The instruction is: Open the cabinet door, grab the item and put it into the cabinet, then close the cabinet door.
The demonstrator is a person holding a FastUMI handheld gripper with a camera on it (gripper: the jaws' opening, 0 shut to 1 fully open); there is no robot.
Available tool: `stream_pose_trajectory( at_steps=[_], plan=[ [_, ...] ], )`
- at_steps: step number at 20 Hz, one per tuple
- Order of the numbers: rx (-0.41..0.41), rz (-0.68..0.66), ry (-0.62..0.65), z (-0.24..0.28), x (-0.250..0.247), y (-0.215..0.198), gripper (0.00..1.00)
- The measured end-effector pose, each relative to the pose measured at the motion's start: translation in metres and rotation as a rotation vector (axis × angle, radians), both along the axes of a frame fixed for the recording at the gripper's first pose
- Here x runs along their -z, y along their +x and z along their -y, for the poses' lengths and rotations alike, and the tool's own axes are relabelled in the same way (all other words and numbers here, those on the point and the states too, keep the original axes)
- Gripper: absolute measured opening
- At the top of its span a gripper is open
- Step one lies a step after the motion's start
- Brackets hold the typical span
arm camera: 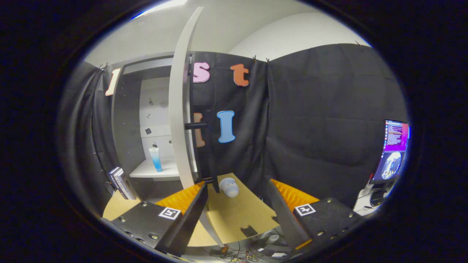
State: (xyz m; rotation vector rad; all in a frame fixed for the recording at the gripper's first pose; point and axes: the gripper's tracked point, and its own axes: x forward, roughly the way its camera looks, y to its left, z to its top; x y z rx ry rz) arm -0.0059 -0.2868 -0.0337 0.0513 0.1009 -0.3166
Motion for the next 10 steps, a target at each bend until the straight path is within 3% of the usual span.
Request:
stream_pose_trajectory(
  at_steps=[10],
  plan=[
    [-0.264, 0.002, 0.031, -0.101, 0.006, 0.014, 0.98]
  ],
)
